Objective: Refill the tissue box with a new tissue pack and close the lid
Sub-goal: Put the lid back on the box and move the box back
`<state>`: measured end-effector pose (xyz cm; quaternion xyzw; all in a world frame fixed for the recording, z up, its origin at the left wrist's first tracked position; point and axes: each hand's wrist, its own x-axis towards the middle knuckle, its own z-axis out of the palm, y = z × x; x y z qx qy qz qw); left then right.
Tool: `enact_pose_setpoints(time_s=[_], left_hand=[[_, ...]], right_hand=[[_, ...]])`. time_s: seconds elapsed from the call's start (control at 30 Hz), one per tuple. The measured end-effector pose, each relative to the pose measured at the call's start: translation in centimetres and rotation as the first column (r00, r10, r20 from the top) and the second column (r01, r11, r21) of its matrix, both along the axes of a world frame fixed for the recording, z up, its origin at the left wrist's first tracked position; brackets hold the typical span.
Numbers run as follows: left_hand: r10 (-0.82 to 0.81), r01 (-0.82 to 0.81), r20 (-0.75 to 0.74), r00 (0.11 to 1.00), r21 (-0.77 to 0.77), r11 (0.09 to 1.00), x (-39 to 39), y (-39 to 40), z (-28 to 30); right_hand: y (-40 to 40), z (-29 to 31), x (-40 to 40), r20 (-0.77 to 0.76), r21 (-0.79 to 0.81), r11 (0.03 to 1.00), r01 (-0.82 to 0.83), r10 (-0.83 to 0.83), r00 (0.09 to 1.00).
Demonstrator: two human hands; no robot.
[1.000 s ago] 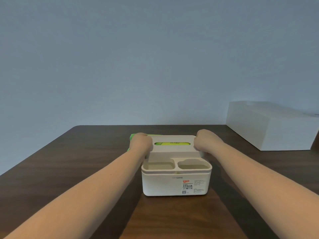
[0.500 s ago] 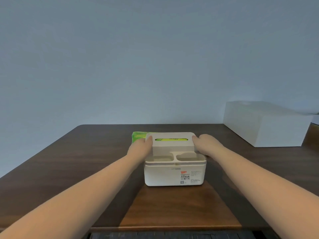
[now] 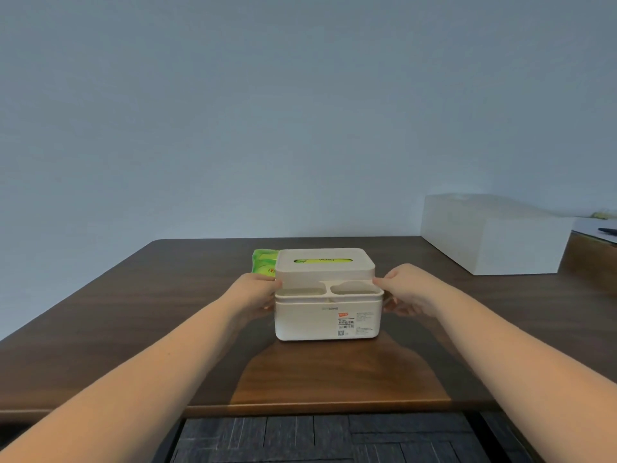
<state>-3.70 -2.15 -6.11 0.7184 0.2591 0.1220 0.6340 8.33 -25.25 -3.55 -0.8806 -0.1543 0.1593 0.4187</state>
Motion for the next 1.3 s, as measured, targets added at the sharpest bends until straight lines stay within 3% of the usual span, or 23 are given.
enact_pose_setpoints(time_s=[0.37, 0.57, 0.7, 0.8, 1.0, 1.3], left_hand=[[0.042, -0.042, -0.022, 0.999, -0.005, 0.999, 0.2, -0.1, -0.3], [0.129, -0.101, -0.07, 0.989, 0.318, 0.943, 0.5, -1.1, -1.1], [0.093, -0.069, -0.077, 0.993, 0.268, 0.961, 0.3, -1.2, -0.3], [0.097, -0.047, -0.131, 0.987, 0.338, 0.94, 0.3, -1.5, 0.1], [0.127, -0.014, -0.229, 0.965, 0.439, 0.898, 0.0, -1.6, 0.6], [0.178, -0.098, -0.072, 0.981, 0.61, 0.786, 4.0, -3.9, 0.6]], right_hand=[[0.3, 0.2, -0.8, -0.05, -0.047, 0.996, -0.075, 0.073, 0.996], [1.4, -0.4, -0.9, 0.037, -0.175, 0.984, -0.045, 0.053, 0.998], [1.5, -0.1, -0.8, 0.022, -0.194, 0.981, -0.03, 0.035, 0.999], [1.5, 0.1, -1.1, -0.042, -0.208, 0.978, -0.032, 0.024, 0.999], [1.7, -0.5, -0.5, -0.142, -0.101, 0.995, -0.007, -0.007, 0.99], [-0.1, -0.7, 2.7, -0.016, 0.11, 0.97, 0.218, -0.218, 0.976]])
